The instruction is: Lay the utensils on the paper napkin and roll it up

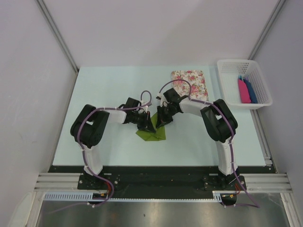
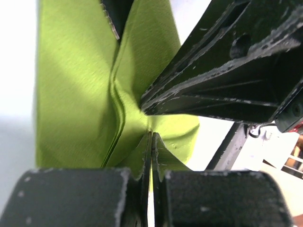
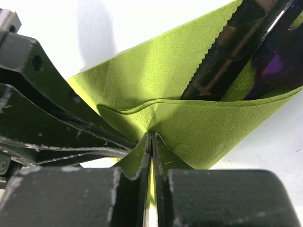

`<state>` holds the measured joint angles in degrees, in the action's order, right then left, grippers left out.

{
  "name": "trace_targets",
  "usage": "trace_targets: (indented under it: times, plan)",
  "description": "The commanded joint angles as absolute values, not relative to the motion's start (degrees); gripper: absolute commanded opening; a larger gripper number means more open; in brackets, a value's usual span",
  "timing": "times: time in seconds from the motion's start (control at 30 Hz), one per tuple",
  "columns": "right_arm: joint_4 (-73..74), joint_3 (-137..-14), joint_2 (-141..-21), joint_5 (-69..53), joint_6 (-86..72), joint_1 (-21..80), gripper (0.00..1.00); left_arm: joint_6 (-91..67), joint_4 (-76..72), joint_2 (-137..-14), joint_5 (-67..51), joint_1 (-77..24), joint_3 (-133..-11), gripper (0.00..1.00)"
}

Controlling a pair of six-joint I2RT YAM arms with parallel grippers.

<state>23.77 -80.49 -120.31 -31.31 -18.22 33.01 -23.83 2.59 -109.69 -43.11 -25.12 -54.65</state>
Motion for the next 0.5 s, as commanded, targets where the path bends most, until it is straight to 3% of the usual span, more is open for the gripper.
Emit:
trace_targets:
  times: [0.0,0.13,0.37,0.47]
  plan:
    - [27.2,-79.2,-120.8,-28.7,-16.3,34.1,0.05,-17.1,9.5,-107.6,-35.2,-23.6,-52.5,0.0]
    - [26.8,-78.0,-121.0,-28.6,-17.0,34.3,0.05,-16.5,8.8,-105.5,-36.6,-23.6,-51.6,0.0]
    - [25.9,-77.5,-122.9,-29.0,-17.5,32.6,0.04,-23.1,-4.6,-97.7,-45.0,-22.9,-46.2,0.17]
    - [25.4,-77.4,-123.0,-30.0,-17.7,32.1,0.04,-27.3,-10.3,-97.5,-48.2,-23.9,-46.1,0.19]
